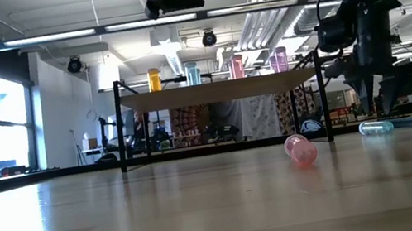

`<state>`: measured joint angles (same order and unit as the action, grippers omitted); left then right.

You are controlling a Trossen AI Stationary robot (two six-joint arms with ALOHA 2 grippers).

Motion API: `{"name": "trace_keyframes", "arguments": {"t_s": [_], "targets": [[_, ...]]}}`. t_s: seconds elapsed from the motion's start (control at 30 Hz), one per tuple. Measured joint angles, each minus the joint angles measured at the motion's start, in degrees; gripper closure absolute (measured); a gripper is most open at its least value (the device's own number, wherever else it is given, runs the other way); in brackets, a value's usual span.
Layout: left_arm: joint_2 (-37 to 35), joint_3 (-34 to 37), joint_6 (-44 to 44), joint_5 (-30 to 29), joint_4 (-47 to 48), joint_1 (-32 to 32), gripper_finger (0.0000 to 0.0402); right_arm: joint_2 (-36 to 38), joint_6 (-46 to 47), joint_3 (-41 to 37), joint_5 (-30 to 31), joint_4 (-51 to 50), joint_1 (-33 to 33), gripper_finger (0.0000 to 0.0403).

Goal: Pick and place medicine bottles onto shelf by color
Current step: Put the green pill bottle on the shelf aligned with the green pill bottles

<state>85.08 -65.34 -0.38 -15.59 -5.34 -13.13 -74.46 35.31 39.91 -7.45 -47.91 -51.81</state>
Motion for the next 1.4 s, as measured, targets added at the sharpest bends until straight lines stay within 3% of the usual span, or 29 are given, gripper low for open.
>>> {"name": "trace_keyframes", "arguments": {"t_s": [0.2,0.77,1.23,1.4], "targets": [[0.0,0.0,0.0,0.0,0.0,0.0,0.0161,-0.3,0.6,0.0,3.1,0.5,1.7,0.0233],[0.0,0.0,-1.0,0.0,0.0,0.0,0.0161,-2.8,10.9,0.0,3.4,1.1,1.7,0.0233],[0.0,0.0,-0.9,0.0,0.0,0.0,0.0161,-2.8,12.7,-5.1,2.3,6.0,2.1,0.0234],[0.0,0.0,-0.9,0.0,0.0,0.0,0.0161,-2.8,13.7,-5.3,2.2,6.4,2.1,0.0255]]}}
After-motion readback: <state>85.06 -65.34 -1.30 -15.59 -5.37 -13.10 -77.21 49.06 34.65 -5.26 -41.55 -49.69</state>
